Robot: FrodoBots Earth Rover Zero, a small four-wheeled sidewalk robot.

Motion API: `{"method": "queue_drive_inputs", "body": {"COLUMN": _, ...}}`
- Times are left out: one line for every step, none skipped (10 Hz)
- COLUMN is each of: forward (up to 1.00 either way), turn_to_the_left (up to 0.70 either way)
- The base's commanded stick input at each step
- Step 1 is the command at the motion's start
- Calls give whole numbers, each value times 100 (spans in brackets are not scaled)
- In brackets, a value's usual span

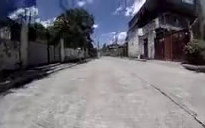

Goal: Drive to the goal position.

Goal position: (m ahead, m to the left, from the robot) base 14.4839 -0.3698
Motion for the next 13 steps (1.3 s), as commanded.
{"method": "queue_drive_inputs", "body": {"forward": 100, "turn_to_the_left": 0}}
{"method": "queue_drive_inputs", "body": {"forward": 100, "turn_to_the_left": 0}}
{"method": "queue_drive_inputs", "body": {"forward": 100, "turn_to_the_left": 0}}
{"method": "queue_drive_inputs", "body": {"forward": 100, "turn_to_the_left": 0}}
{"method": "queue_drive_inputs", "body": {"forward": 100, "turn_to_the_left": 0}}
{"method": "queue_drive_inputs", "body": {"forward": 100, "turn_to_the_left": 0}}
{"method": "queue_drive_inputs", "body": {"forward": 100, "turn_to_the_left": 0}}
{"method": "queue_drive_inputs", "body": {"forward": 100, "turn_to_the_left": 0}}
{"method": "queue_drive_inputs", "body": {"forward": 100, "turn_to_the_left": 0}}
{"method": "queue_drive_inputs", "body": {"forward": 100, "turn_to_the_left": 0}}
{"method": "queue_drive_inputs", "body": {"forward": 100, "turn_to_the_left": 0}}
{"method": "queue_drive_inputs", "body": {"forward": 100, "turn_to_the_left": 0}}
{"method": "queue_drive_inputs", "body": {"forward": 100, "turn_to_the_left": 0}}
